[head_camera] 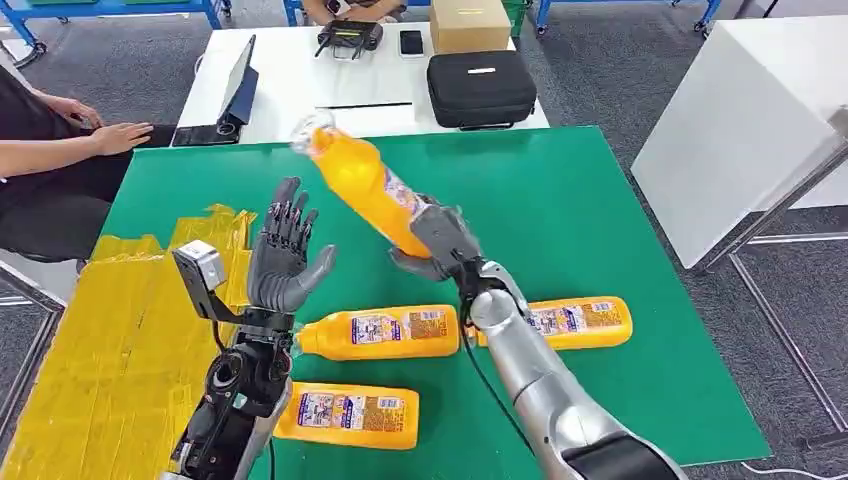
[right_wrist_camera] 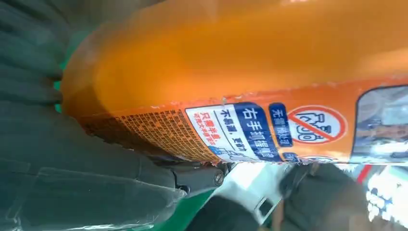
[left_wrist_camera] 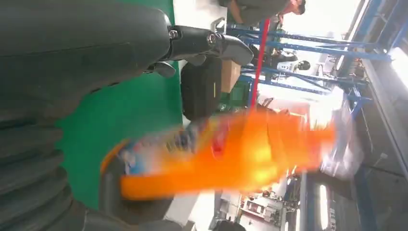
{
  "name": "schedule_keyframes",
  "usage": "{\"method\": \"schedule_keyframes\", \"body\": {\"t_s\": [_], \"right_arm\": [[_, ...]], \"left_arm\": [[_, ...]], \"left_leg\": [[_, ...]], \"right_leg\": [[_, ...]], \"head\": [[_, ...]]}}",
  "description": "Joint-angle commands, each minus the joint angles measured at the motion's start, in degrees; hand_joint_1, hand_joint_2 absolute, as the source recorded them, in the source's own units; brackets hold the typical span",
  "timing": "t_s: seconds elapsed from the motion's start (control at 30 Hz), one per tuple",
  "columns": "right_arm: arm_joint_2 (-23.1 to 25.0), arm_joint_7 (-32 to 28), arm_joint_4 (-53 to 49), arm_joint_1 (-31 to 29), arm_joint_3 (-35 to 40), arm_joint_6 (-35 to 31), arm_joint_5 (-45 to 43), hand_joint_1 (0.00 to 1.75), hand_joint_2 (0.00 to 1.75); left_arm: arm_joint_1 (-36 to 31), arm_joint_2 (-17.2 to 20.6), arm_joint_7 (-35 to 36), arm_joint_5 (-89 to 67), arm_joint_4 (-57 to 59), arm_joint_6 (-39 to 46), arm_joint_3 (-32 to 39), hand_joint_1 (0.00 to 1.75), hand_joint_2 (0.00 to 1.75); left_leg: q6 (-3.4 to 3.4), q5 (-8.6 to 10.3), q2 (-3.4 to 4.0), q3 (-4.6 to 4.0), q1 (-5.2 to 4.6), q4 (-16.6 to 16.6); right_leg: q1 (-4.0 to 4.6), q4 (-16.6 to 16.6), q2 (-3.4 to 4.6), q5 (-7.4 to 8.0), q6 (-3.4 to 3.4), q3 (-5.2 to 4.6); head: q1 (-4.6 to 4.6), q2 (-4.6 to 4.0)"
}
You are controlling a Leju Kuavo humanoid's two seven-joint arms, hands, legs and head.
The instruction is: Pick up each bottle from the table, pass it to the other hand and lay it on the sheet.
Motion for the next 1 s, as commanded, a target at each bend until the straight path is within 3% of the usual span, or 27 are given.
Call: {"method": "schedule_keyframes", "body": {"t_s": [0.03,0.17,0.23,0.43,0.53,0.67,0.8,1.0], "right_arm": [[4.5,2.95,14.02,-11.37,11.01,-3.07,5.42,1.75,1.75],[4.87,3.56,14.68,-11.11,16.07,-4.28,4.55,1.75,1.75],[4.87,3.21,15.27,-11.13,17.55,-3.65,0.11,1.75,1.75],[4.87,4.94,17.33,-11.24,23.94,-7.27,4.02,1.75,1.75],[4.87,7.37,16.87,-9.7,32.35,-8.96,8.56,1.75,1.75],[4.87,9.26,15.88,-7.62,37.33,-10.92,9.32,1.75,1.75],[4.87,10.81,14.05,-4.09,46.25,-12.81,15.94,1.75,1.75],[4.87,10.75,12.65,-2.57,49.18,-12.78,19.28,1.75,1.75]], "left_arm": [[-4.42,-0.7,1.78,2.08,1.97,0.79,-0.55,0.0,1.75],[-5.85,-0.99,1.51,3.35,3.56,1.57,-0.87,0.0,1.75],[-6.11,-0.73,1.16,3.73,3.61,2.78,-1.32,0.0,1.75],[-5.38,-0.49,1.17,4.86,2.92,4.22,-1.81,0.0,1.75],[-5.67,-0.18,0.99,5.91,2.68,5.64,-1.78,0.0,1.75],[-5.6,0.19,1.02,6.23,2.14,6.29,-1.49,0.0,1.75],[-4.18,0.6,1.0,6.62,-0.12,7.58,0.73,0.0,1.75],[-3.77,0.5,1.23,6.48,-0.73,7.77,2.13,0.0,1.75]], "left_leg": [[-0.12,-0.1,0.1,0.05,0.01,0.11],[-0.13,-0.09,0.04,0.08,-0.06,0.08],[-0.14,-0.09,-0.01,0.11,-0.04,0.05],[-0.13,-0.08,-0.03,0.14,-0.04,0.01],[-0.06,-0.02,-0.04,0.03,-0.08,-0.01],[-0.12,-0.05,-0.05,0.15,-0.04,-0.06],[-0.14,-0.07,-0.07,0.18,-0.03,-0.06],[-0.18,-0.08,-0.26,0.15,-0.01,-0.03]], "right_leg": [[0.02,0.11,0.01,-0.07,-0.13,0.02],[-0.06,0.1,-0.04,-0.08,-0.15,0.06],[-0.06,0.05,-0.09,-0.08,-0.15,0.11],[-0.06,0.0,-0.11,-0.08,-0.15,0.14],[-0.1,-0.01,-0.07,-0.02,-0.06,0.03],[-0.05,-0.06,-0.11,-0.05,-0.13,0.16],[-0.04,-0.06,-0.14,-0.09,-0.16,0.17],[-0.01,-0.02,-0.36,-0.17,-0.19,0.15]], "head": [[0.0,0.0],[0.02,0.0],[0.0,0.0],[0.02,0.0],[-0.02,0.0],[0.0,0.0],[0.02,0.0],[0.0,0.0]]}}
